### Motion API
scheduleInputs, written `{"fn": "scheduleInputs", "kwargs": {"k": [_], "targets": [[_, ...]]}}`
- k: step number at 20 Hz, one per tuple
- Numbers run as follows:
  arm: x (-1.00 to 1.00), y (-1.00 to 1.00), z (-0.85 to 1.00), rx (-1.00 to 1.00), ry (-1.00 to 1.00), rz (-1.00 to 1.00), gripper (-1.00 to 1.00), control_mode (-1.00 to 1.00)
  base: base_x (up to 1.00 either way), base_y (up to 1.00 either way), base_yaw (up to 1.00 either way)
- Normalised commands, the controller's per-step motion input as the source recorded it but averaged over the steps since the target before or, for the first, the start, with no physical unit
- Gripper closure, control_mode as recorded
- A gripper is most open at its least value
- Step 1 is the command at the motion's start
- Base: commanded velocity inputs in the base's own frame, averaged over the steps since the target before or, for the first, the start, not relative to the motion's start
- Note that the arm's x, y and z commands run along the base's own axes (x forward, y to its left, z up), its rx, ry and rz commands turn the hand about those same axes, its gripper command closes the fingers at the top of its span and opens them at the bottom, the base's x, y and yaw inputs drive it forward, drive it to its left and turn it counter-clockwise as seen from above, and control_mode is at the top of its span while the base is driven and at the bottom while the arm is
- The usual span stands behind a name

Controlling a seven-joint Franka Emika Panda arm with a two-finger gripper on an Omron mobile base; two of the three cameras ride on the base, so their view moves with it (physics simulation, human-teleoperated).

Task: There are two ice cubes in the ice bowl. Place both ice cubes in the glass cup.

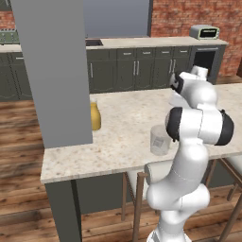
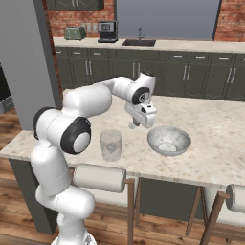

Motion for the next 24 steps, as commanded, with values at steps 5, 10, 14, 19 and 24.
{"fn": "scheduleInputs", "kwargs": {"k": [5,10,14,19,24], "targets": [[-0.05,0.91,0.12,0.0,0.0,0.0,1.0,-1.0,0.0,0.0,0.0],[0.0,0.45,0.0,-0.01,0.0,0.0,1.0,-1.0,0.0,0.0,0.0],[0.0,0.03,0.0,0.0,0.0,0.0,1.0,-1.0,0.0,0.0,0.0],[0.0,0.0,0.0,0.0,0.0,0.0,1.0,-1.0,0.0,0.0,0.0],[-0.07,0.0,0.07,0.0,-0.06,0.0,1.0,-1.0,0.0,0.0,0.0]]}}
